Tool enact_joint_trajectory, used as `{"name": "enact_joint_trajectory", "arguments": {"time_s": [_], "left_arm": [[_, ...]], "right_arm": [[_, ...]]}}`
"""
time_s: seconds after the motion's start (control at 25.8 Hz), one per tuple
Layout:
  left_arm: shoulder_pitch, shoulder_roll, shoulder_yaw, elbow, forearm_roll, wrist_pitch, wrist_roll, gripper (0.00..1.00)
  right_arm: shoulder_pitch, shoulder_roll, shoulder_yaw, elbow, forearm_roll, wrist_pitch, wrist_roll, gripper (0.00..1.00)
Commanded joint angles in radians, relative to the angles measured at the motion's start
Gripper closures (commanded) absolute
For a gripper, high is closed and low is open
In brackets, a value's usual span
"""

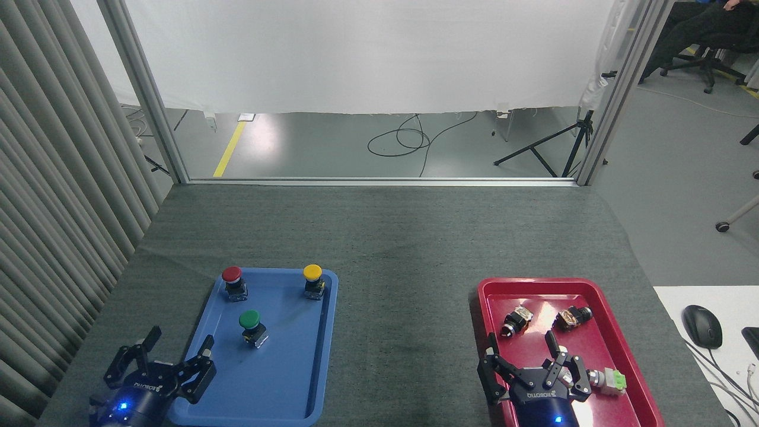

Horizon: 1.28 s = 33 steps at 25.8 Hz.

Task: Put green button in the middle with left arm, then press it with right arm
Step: 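Move the left gripper toward the green button on the blue tray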

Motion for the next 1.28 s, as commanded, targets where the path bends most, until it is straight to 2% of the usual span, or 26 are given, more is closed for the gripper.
{"name": "enact_joint_trajectory", "arguments": {"time_s": [0.0,0.27,0.5,0.62,1.01,1.24], "left_arm": [[0.0,-0.008,-0.001,0.001,0.001,-0.004,0.003,0.01],[0.008,-0.02,-0.004,0.004,-0.001,0.005,0.012,0.01],[-0.008,-0.074,0.007,-0.005,0.002,0.033,0.017,0.01],[-0.038,-0.068,0.004,-0.005,-0.002,0.034,0.011,0.01],[-0.042,-0.073,0.001,0.012,0.002,0.013,0.006,0.01],[-0.055,-0.048,-0.001,0.053,-0.008,-0.005,0.004,0.01]], "right_arm": [[0.004,0.0,0.003,0.001,-0.003,0.004,-0.01,0.0],[0.008,0.005,0.003,0.0,-0.002,-0.004,-0.008,0.0],[-0.001,0.014,-0.016,0.0,0.001,-0.053,-0.002,0.0],[0.002,0.03,-0.066,-0.006,0.006,-0.094,0.0,0.0],[0.004,-0.015,-0.066,-0.003,0.001,-0.082,0.001,0.0],[0.004,-0.015,-0.055,-0.005,0.001,-0.042,0.006,0.0]]}}
